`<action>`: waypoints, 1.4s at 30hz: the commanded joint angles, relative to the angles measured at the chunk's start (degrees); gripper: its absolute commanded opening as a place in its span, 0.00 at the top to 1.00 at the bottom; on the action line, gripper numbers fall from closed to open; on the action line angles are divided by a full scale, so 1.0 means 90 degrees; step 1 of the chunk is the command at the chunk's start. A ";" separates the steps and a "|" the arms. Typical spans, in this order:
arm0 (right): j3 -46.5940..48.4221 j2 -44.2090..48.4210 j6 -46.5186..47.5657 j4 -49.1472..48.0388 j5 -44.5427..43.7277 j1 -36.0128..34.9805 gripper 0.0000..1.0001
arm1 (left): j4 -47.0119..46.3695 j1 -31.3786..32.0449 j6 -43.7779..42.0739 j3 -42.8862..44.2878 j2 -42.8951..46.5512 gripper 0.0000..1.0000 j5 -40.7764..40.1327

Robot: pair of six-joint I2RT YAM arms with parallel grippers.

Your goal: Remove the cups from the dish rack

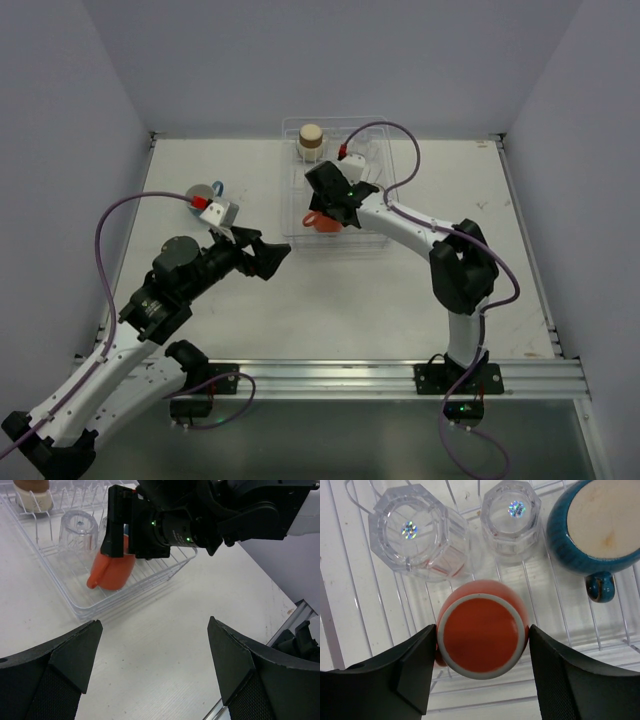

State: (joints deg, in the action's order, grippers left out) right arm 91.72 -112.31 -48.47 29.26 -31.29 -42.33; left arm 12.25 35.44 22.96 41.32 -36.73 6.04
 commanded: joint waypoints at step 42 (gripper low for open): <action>-0.4420 0.5213 -0.2886 -0.5281 0.3679 0.0787 0.86 | -0.2826 0.0046 0.0740 -0.0217 -0.1386 0.32 0.0784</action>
State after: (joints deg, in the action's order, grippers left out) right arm 51.44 -69.21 -68.25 -5.96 -4.23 -36.23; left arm -4.60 35.44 29.47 38.20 -48.05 12.25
